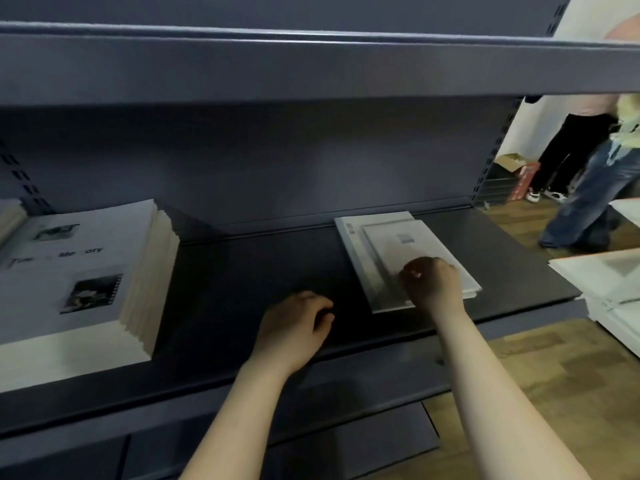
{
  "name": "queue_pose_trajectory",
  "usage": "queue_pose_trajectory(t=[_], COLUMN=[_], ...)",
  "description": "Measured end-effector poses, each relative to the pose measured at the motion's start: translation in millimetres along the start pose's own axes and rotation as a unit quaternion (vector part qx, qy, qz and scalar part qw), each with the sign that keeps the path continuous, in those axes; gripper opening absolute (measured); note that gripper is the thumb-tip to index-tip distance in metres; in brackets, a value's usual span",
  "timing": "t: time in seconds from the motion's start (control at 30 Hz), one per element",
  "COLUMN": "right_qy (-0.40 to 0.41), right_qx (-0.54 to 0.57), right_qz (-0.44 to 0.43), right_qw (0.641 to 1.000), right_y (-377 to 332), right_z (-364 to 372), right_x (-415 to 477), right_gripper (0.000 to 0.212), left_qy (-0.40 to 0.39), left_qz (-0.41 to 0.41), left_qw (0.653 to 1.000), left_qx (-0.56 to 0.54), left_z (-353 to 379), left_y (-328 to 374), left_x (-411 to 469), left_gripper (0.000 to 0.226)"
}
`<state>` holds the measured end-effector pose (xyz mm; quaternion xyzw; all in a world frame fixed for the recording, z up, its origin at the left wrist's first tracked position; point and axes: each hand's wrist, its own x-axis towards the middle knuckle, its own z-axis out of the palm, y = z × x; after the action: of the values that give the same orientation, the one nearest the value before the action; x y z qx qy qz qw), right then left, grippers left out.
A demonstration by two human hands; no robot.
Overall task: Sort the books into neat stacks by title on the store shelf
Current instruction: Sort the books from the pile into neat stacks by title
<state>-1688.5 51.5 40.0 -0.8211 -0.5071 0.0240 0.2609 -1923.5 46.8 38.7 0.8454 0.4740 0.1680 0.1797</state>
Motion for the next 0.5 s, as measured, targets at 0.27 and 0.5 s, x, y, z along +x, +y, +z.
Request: queue_pose_trajectory(t=[0.27,0.5], right_qy=[-0.039,-0.045], right_qx=[-0.060,-0.009], right_qz=[0.156,0.173], right_qw=[0.985,0.984], right_y=[35.4,45.7], right_z=[-21.9,-25.4], right_x=[9.7,19.2], right_gripper=[0.067,0.096], left_qy=[0.014,0.009], left_qz=[-0.004,-0.011], left_qw=[1.000,1.000], left_qx=[-0.003,0.000], left_z=[13.8,16.3], left_y=[18.5,23.8], left_x=[18.9,26.0], left_gripper=[0.030,0.029])
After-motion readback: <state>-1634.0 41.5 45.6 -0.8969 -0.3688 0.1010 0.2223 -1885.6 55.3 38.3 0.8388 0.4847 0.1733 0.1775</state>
